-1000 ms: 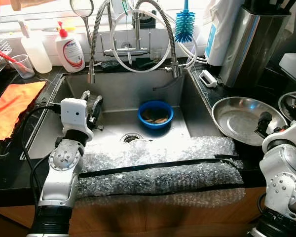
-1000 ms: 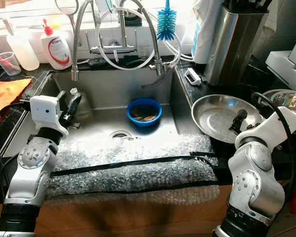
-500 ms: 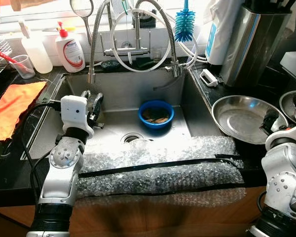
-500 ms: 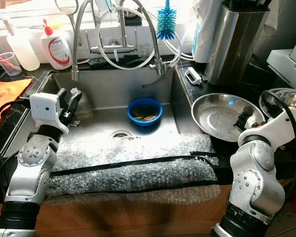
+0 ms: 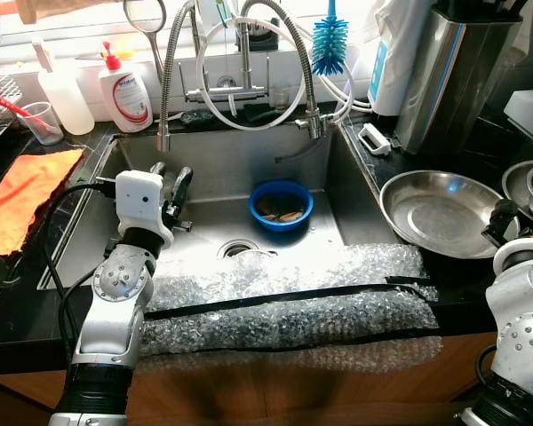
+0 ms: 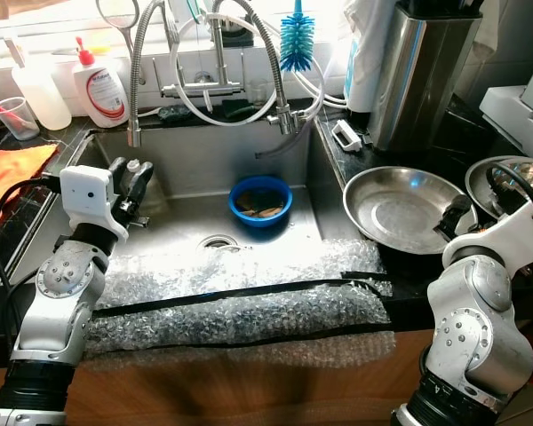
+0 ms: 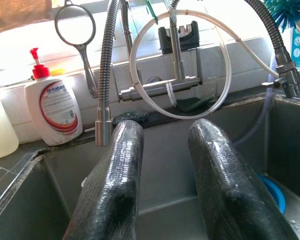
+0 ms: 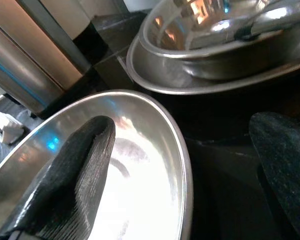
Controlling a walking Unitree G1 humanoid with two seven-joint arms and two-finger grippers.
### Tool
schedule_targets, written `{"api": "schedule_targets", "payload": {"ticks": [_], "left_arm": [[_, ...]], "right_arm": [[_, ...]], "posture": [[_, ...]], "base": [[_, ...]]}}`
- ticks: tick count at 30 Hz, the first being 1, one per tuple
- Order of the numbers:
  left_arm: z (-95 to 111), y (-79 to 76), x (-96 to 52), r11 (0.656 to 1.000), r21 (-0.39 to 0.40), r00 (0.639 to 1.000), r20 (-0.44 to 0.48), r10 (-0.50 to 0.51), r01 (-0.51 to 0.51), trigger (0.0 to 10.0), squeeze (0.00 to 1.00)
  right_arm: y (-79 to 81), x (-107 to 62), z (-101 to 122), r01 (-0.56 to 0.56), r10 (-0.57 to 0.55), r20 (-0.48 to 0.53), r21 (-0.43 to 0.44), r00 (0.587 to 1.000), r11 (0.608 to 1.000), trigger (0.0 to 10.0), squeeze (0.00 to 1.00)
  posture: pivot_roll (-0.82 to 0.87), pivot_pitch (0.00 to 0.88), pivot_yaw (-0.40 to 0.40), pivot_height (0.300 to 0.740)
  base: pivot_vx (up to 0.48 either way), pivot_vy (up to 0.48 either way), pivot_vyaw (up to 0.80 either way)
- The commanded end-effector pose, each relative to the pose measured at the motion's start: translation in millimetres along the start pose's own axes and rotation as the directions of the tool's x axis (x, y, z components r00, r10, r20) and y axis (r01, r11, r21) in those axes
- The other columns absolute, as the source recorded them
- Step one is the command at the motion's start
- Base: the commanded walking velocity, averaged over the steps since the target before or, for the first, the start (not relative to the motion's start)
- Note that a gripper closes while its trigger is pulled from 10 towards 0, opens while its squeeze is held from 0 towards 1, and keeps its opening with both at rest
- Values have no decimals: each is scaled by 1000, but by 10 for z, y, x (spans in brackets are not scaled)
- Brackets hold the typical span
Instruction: Kitchen organization
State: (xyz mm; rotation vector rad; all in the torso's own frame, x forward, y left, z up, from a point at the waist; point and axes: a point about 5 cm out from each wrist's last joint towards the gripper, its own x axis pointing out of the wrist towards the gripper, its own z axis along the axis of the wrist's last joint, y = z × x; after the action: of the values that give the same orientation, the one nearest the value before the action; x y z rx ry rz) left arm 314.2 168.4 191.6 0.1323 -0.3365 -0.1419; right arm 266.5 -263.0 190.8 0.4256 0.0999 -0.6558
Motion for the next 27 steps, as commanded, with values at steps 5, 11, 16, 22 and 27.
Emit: {"api": "schedule_targets", "payload": {"ticks": [5,11,16,22,27], "left_arm": [[14,16,15,1000,26,1000,5,-3,2,10000,0],[13,9,8,999,31,1000,6,-8,8,10000,0],[21,12,12,999,33,1000,10,-8,8,10000,0],[30,20,16,999,41,1000,11,-9,8,10000,0],[29,26,6,999,43,1000,7,-8,8,10000,0]], "right_arm": [[68,32,-117,-46,46,-74,-5,996,999,10000,0],[112,35,-186,-60,61,-101,7,993,998,10000,0],[154,40,-174,-75,76,-96,16,992,997,0,0],[175,42,-176,-72,74,-95,25,993,997,0,0],[191,31,-195,-73,76,-100,31,992,997,0,0]], "posture": [[-98,0,50,740],[-94,0,48,740],[-92,0,47,740],[-85,0,48,740],[-84,0,50,740]], "base": [[0,0,0],[0,0,0],[0,0,0],[0,0,0],[0,0,0]]}}
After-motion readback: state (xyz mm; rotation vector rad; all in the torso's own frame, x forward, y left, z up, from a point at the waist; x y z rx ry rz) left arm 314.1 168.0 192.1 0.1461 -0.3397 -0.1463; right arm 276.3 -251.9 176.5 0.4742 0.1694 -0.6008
